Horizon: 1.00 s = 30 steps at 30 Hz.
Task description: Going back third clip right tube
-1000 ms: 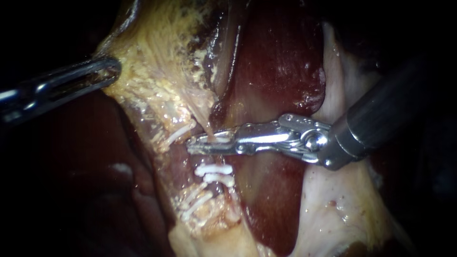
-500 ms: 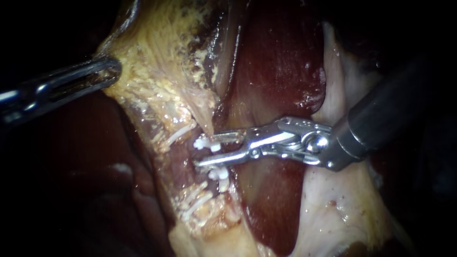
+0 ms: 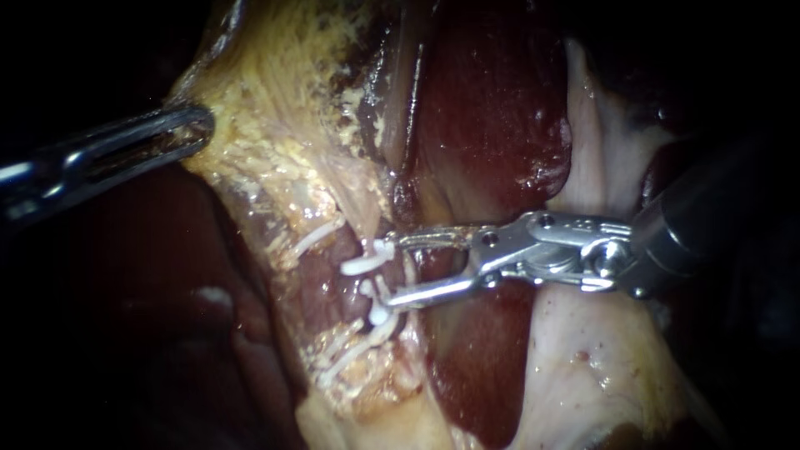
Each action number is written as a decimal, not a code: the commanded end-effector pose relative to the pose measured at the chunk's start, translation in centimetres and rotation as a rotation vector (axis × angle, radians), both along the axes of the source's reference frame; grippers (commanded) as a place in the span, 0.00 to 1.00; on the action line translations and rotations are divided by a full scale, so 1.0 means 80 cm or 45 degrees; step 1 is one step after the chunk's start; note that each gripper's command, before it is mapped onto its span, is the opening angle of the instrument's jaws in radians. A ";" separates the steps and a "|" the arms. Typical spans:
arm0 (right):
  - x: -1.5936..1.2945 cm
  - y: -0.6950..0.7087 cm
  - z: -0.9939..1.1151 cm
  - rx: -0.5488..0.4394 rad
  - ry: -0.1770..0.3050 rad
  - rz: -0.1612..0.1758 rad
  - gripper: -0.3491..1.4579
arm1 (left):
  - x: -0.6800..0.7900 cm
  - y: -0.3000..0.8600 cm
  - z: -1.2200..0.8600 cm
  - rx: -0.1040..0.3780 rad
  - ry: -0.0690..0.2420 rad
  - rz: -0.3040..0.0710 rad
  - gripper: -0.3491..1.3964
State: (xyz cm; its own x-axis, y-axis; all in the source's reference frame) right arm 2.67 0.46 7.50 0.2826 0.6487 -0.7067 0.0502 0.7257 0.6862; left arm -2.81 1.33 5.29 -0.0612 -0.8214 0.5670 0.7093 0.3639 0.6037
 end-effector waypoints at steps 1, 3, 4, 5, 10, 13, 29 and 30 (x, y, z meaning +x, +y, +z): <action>-0.0004 0.0000 -0.0002 0.001 0.002 -0.004 0.52 | 0.0000 0.0000 0.0000 0.000 0.001 -0.001 0.00; -0.0014 0.0001 -0.0005 0.003 0.005 -0.008 0.52 | 0.0000 0.0000 0.0000 0.000 0.001 -0.001 0.00; -0.0018 0.0002 -0.0007 0.004 0.006 -0.010 0.52 | 0.0000 0.0000 0.0000 0.000 0.001 -0.001 0.00; -0.0023 0.0003 -0.0008 -0.002 0.008 -0.012 0.52 | 0.0000 0.0000 0.0000 0.000 0.001 -0.001 0.00; -0.0050 0.0006 -0.0019 -0.073 0.037 -0.045 0.52 | 0.0000 0.0000 0.0000 0.000 0.001 -0.002 0.00; -0.0064 0.0008 -0.0032 -0.162 0.063 -0.068 0.52 | -0.0001 0.0000 0.0000 0.000 0.001 -0.002 0.00; -0.0090 0.0039 -0.0095 -0.451 0.103 -0.079 0.52 | -0.0049 -0.0031 0.0026 -0.010 -0.020 0.029 0.00; -0.0090 0.0040 -0.0095 -0.465 0.106 -0.082 0.52 | -0.0055 -0.0032 0.0031 -0.007 -0.017 0.033 0.00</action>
State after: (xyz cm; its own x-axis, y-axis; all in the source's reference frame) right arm 1.95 0.79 6.74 0.2451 0.3304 -0.9115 0.1486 0.9162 0.3721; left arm -3.29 1.06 5.56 -0.0477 -0.8192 0.5715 0.6882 0.3877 0.6132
